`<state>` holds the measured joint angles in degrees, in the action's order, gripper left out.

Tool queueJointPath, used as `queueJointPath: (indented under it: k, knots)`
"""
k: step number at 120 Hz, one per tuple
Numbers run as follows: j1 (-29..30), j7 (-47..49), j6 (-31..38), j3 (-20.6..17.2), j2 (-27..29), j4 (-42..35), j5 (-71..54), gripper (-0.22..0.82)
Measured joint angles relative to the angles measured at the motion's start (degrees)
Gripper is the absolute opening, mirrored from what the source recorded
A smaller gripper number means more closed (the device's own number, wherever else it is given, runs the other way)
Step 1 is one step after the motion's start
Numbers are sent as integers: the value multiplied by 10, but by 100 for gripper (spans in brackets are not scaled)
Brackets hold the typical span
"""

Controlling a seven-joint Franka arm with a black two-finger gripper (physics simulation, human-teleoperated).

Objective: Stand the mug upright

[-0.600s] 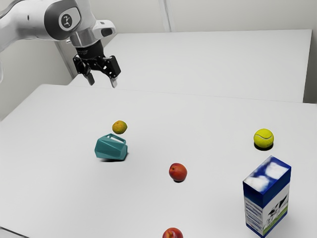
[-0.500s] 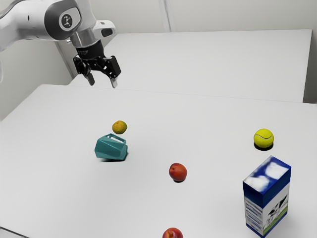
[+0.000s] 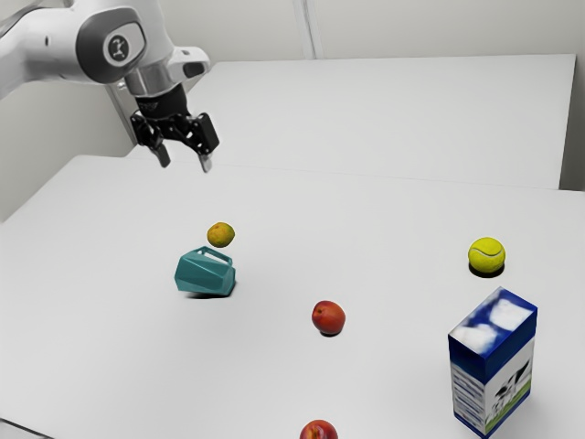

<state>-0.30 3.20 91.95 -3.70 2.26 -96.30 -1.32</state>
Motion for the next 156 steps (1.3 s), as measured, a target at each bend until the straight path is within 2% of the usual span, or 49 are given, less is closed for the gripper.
queueJointPath:
  k: [39,100,140,156]
  knots:
    - [69,-15,12,2,6,-31,18,58]
    - [199,-140,89,3,-4,-123,179,58]
    - [262,-236,138,3,-42,-169,259,58]
    - [264,-277,157,3,-67,-181,295,58]
